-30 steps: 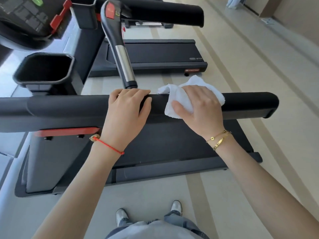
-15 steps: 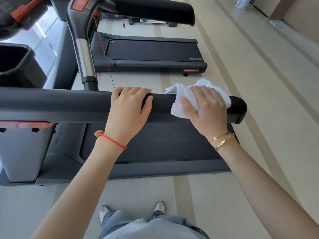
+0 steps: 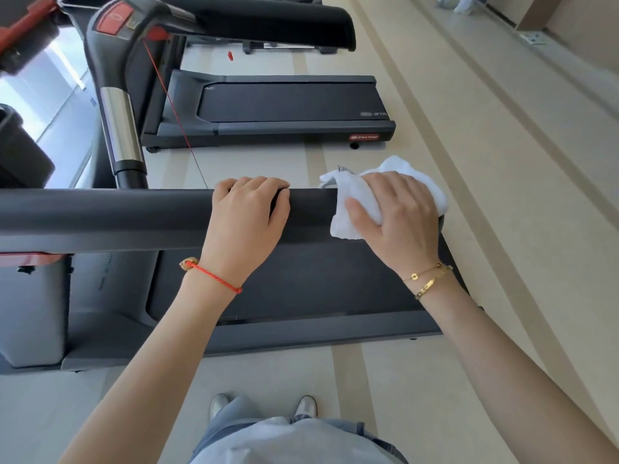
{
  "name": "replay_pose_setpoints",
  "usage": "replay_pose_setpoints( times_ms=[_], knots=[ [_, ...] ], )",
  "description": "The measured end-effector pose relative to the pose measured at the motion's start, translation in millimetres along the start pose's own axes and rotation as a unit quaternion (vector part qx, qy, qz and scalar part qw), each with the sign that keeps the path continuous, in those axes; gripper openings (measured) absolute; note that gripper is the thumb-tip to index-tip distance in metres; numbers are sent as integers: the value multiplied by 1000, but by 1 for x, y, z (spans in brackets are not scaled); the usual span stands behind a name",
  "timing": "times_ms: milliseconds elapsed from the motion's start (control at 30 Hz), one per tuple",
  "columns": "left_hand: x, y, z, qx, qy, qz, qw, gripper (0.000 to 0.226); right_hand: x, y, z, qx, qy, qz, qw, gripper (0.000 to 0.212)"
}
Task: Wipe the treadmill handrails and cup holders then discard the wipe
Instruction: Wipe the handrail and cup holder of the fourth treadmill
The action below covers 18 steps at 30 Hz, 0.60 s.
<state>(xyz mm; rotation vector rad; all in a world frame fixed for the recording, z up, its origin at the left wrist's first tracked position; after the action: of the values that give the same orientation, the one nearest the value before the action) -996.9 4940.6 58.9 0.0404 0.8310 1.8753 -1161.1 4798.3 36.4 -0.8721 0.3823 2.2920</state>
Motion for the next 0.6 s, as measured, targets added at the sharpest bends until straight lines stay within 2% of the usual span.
replay_pose_setpoints(
  times_ms=[367, 600],
  knots=[
    [-9, 13, -7, 52, -62, -47, 996, 30, 1, 26, 12, -81, -58, -38, 994, 38],
    [1, 23, -3, 137, -68, -123, 981, 26, 29, 24, 51, -10, 4, -120, 993, 33]
  ],
)
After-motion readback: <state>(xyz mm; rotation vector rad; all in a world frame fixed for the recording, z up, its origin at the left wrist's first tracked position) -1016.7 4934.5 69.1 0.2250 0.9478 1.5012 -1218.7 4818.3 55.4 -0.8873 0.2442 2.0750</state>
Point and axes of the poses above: each hand's wrist, its own x-axis away from the middle knuckle, its own z-axis out of the back of the hand, y = z × x, the point moved 2 cm from there along -x, towards the middle knuckle, and after that the axes turned 15 degrees about x, right-handed, at the moved point
